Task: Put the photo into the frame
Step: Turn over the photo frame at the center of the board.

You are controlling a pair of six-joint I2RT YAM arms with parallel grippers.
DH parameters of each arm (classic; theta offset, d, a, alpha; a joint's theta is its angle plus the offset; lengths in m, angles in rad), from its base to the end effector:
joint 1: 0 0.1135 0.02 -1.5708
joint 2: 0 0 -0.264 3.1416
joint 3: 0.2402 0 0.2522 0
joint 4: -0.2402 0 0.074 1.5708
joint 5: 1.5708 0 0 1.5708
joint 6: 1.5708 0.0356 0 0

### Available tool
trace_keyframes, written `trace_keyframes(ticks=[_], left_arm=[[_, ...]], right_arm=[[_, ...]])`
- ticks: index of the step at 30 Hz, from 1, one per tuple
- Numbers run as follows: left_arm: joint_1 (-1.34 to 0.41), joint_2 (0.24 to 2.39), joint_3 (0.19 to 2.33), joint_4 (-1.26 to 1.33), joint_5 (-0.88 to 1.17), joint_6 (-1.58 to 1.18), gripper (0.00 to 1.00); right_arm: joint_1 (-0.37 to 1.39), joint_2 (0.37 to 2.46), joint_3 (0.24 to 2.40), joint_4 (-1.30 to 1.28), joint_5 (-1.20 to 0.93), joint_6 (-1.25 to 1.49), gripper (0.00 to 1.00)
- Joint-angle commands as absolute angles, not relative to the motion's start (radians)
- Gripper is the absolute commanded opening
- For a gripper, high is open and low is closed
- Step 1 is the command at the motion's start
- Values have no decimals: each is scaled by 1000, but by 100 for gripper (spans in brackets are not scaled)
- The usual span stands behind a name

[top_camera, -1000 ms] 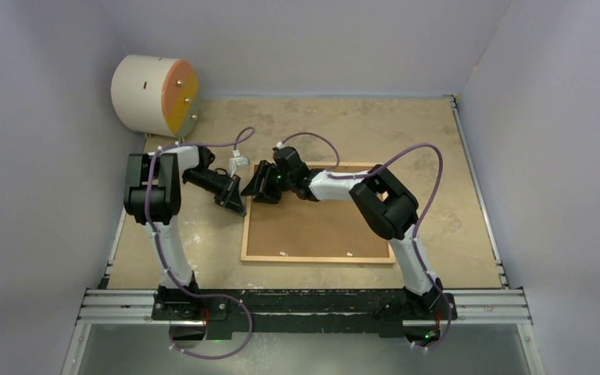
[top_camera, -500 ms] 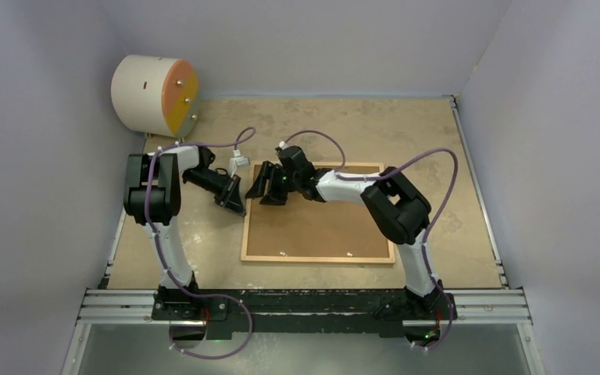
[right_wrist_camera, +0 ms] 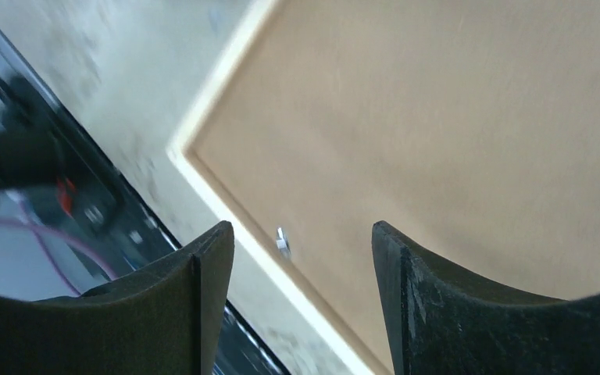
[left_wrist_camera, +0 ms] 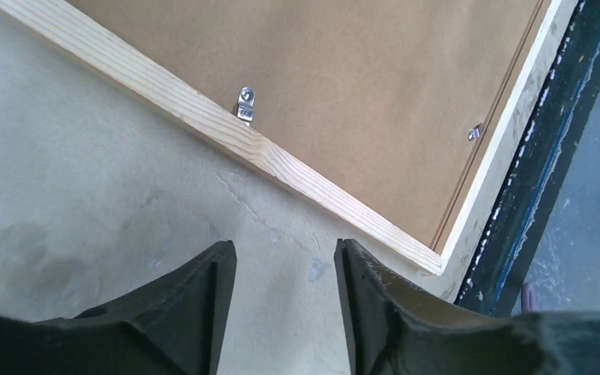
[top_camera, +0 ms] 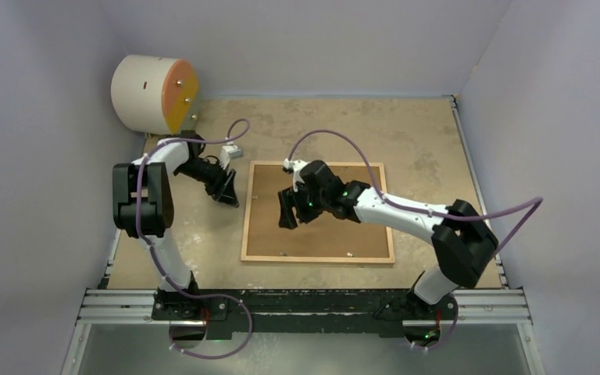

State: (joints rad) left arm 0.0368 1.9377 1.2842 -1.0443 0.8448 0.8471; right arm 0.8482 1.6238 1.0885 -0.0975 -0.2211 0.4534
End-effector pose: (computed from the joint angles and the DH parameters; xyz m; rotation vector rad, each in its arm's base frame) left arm 0.3341 -0.0143 0.1618 0.9771 2.4708 -1.1512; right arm 0.2342 0.2774 0.2395 -0.5920 2.2842 0.9313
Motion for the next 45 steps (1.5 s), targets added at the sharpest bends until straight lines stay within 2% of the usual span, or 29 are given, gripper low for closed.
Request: trace_keyframes(ticks=[1, 9, 10, 15, 21, 23, 25, 30, 33, 36, 40, 45], left_arm=[[44, 1788, 1329, -1084, 822, 887, 56], [44, 1601, 1267, -1072, 775, 854, 67], [44, 1570, 1256, -1065, 774, 848, 72], [44, 1447, 1197, -1016, 812, 840, 86], [44, 1342, 1150, -950, 819, 817, 90], [44, 1327, 1142, -934, 814, 813, 91], [44, 1318, 1135, -917, 812, 811, 91], [44, 1314, 1096, -924, 853, 885, 93], [44, 1290, 1040, -973, 873, 1045, 94], [46, 1175, 926, -1020, 869, 1234, 94], [46, 975, 843, -968, 856, 1287, 95], [45, 915, 798, -1047, 824, 1457, 96]], right_arm=[[927, 1521, 1000, -258, -148, 214, 68], [1068, 1497, 916, -237, -101, 65, 69], [1083, 1509, 921, -243, -91, 50, 69], [1161, 1581, 954, -253, -25, -29, 70], [1204, 1655, 978, -259, 49, -67, 64], [1214, 1663, 980, -257, 73, -69, 59], [1227, 1670, 983, -255, 91, -71, 50], [1246, 1706, 1007, -270, 116, -80, 16], [1246, 1726, 1031, -271, 143, -79, 1], [1236, 1717, 1075, -284, 78, -23, 0], [1208, 1698, 1146, -276, 6, -8, 0], [1146, 1640, 1204, -251, -126, 57, 0]])
